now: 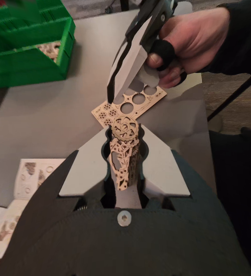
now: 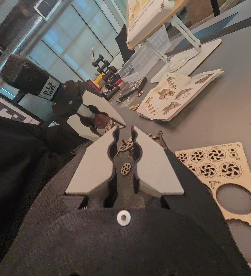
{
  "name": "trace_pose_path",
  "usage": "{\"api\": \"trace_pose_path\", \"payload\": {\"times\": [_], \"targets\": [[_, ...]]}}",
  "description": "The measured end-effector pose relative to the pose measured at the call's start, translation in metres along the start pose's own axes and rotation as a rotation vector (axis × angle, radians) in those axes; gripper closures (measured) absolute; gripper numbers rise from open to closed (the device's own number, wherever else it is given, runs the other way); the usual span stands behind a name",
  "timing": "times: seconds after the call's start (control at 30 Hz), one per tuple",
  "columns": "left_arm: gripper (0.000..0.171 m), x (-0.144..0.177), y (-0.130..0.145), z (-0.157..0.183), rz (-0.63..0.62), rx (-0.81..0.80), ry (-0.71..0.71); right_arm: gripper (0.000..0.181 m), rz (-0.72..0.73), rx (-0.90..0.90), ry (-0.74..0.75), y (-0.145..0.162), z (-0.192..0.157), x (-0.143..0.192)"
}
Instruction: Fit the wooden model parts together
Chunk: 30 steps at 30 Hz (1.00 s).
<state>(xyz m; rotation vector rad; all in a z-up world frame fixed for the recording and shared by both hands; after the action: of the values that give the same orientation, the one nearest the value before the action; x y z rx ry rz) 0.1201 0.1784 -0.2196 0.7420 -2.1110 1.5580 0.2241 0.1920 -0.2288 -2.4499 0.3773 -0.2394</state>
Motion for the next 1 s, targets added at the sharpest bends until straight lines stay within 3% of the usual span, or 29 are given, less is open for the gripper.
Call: {"api": "trace_pose_path", "payload": {"times": [0.27, 0.43, 0.6, 1.0], "targets": [[0.139, -0.013, 0.008, 0.003, 0.028, 0.203, 0.129, 0.174, -0.034, -0.003, -0.009, 0.016, 0.003, -0.007], [0.139, -0.015, 0.016, 0.006, 0.049, 0.251, 0.172, 0.177, -0.04, -0.013, -0.018, 0.019, 0.005, -0.01], [0.14, -0.015, 0.017, 0.005, 0.105, 0.242, 0.22, 0.178, -0.052, -0.007, -0.021, 0.021, 0.004, -0.013], [0.139, -0.017, 0.019, -0.004, 0.193, 0.087, 0.502, 0.18, -0.054, -0.02, -0.028, 0.023, 0.008, -0.013]]}}
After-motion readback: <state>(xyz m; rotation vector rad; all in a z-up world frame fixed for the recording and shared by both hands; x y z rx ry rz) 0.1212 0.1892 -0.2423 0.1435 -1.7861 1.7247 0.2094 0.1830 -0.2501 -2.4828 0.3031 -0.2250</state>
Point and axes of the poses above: each gripper's, where its closed fingertips meet, x back along the fingers, y out of its underside, z = x × y across the jaws, the point moved 5 cm from there along x, back along the fingers, and after that the axes turned 10 degrees about -x, right-handed, at the moved point
